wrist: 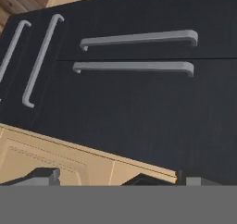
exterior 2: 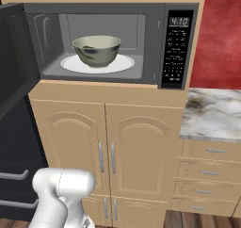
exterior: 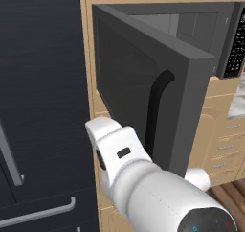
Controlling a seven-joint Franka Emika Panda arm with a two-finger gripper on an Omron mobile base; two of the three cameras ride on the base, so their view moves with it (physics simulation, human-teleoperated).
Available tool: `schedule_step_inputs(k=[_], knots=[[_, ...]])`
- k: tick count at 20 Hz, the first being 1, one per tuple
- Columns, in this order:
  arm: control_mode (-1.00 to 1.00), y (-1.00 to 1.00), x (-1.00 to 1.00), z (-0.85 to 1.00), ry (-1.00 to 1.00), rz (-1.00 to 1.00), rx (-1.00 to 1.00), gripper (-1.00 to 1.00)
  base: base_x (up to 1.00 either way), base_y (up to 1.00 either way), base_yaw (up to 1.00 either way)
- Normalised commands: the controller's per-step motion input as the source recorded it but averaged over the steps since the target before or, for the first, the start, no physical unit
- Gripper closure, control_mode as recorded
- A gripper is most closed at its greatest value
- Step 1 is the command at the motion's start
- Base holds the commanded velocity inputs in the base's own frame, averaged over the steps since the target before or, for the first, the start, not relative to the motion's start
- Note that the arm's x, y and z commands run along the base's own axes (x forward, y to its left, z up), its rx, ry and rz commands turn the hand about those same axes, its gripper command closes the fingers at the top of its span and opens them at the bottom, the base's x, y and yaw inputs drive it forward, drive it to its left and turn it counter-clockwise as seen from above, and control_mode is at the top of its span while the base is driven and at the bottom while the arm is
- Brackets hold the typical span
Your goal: Pick the cucumber from the sink and place it in the bowl. Then pick the bowl and place it in the microwave. Then close the microwave door and press the start button.
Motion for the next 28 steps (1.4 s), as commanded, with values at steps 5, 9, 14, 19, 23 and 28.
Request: schedule_step_inputs(k=[5, 9, 14, 19, 23, 28], knots=[[-1.00, 0.00, 0.26, -0.07, 0.00, -0.17, 0.00, -1.00, 0.00, 0.00, 0.00], [-1.00, -0.07, 0.16, 0.00, 0.00, -0.19, 0.00, -1.00, 0.00, 0.00, 0.00], [-1.00, -0.12, 0.31, 0.00, 0.00, -0.17, 0.00, -1.00, 0.00, 0.00, 0.00], [-1.00, -0.52, -0.05, 0.02, -0.01, -0.13, 0.06, -1.00, 0.00, 0.00, 0.00], [-1.00, -0.69, -0.33, 0.08, -0.05, -0.13, 0.09, -1.00, 0.00, 0.00, 0.00], [-1.00, -0.64, -0.06, 0.13, -0.01, -0.15, 0.09, -1.00, 0.00, 0.00, 0.00]])
